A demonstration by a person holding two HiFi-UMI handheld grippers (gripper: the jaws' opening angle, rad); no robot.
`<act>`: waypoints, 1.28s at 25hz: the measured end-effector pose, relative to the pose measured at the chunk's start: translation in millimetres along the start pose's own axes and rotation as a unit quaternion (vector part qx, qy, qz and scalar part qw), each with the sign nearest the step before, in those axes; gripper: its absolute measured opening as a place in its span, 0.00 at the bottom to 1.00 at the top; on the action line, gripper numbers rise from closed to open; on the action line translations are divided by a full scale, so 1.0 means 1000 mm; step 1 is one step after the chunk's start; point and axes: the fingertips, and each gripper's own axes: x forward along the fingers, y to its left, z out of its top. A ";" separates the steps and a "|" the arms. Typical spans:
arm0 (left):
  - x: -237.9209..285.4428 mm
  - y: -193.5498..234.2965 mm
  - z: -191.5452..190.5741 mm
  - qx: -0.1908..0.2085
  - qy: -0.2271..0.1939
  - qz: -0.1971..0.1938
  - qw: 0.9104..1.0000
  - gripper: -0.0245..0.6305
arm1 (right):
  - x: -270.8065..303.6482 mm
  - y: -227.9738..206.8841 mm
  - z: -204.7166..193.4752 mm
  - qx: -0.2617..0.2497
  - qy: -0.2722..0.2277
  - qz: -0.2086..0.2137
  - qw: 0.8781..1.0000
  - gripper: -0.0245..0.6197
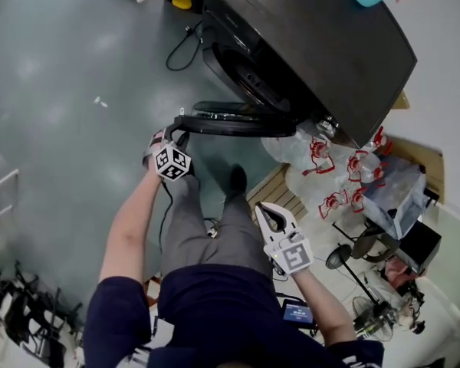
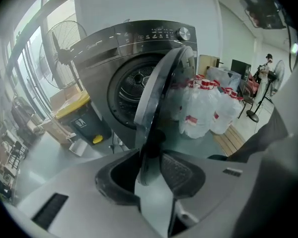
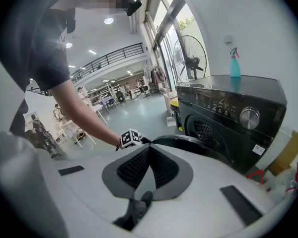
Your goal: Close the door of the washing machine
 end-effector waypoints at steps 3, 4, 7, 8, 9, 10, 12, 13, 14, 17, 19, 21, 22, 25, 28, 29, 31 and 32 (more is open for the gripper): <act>0.006 0.014 0.006 0.015 -0.004 -0.014 1.000 0.25 | 0.013 0.012 0.011 0.014 -0.005 -0.021 1.000 0.07; 0.008 0.019 0.009 0.019 -0.006 -0.017 1.000 0.25 | 0.016 0.014 0.015 0.018 -0.006 -0.028 0.999 0.07; 0.013 0.032 0.017 0.031 -0.011 -0.027 0.999 0.25 | 0.024 0.017 0.020 0.032 -0.011 -0.048 0.998 0.07; 0.016 0.036 0.019 0.036 -0.012 -0.030 0.999 0.25 | 0.026 0.017 0.021 0.037 -0.013 -0.053 0.998 0.07; 0.019 0.039 0.022 0.039 -0.012 -0.033 0.999 0.25 | 0.027 0.016 0.022 0.040 -0.014 -0.057 0.997 0.07; 0.022 0.043 0.025 0.043 -0.013 -0.035 0.998 0.25 | 0.028 0.015 0.023 0.042 -0.015 -0.059 0.997 0.07; 0.026 0.053 0.031 0.050 -0.014 -0.037 0.998 0.25 | 0.032 0.012 0.026 0.045 -0.013 -0.061 0.997 0.07; 0.028 0.057 0.035 0.052 -0.015 -0.037 0.998 0.25 | 0.033 0.010 0.026 0.043 -0.011 -0.060 0.997 0.07; 0.031 0.062 0.039 0.055 -0.015 -0.038 0.998 0.25 | 0.035 0.005 0.027 0.041 -0.009 -0.058 0.997 0.07; 0.042 0.070 0.048 0.061 -0.011 -0.044 0.997 0.25 | 0.037 -0.011 0.026 0.052 -0.009 -0.057 0.997 0.07; 0.050 0.074 0.054 0.063 -0.005 -0.046 0.997 0.25 | 0.037 -0.024 0.024 0.061 -0.007 -0.056 0.997 0.07; 0.055 0.077 0.058 0.066 0.000 -0.048 0.997 0.25 | 0.037 -0.036 0.025 0.058 -0.010 -0.050 0.997 0.07; 0.056 0.078 0.059 0.068 0.004 -0.050 0.996 0.25 | 0.036 -0.041 0.027 0.057 -0.012 -0.048 0.997 0.07; 0.061 0.082 0.064 0.076 0.008 -0.054 0.996 0.25 | 0.033 -0.058 0.029 0.063 -0.009 -0.047 0.997 0.07; 0.067 0.089 0.073 0.084 0.009 -0.052 0.995 0.25 | 0.037 -0.071 0.028 0.064 -0.005 -0.043 0.997 0.07; 0.070 0.091 0.076 0.086 0.008 -0.051 0.995 0.25 | 0.039 -0.072 0.028 0.062 -0.005 -0.042 0.997 0.07; 0.074 0.096 0.080 0.090 0.007 -0.052 0.995 0.25 | 0.042 -0.075 0.028 0.064 -0.005 -0.044 0.997 0.07; 0.077 0.099 0.083 0.094 0.007 -0.053 0.994 0.25 | 0.044 -0.077 0.028 0.068 -0.006 -0.048 0.997 0.07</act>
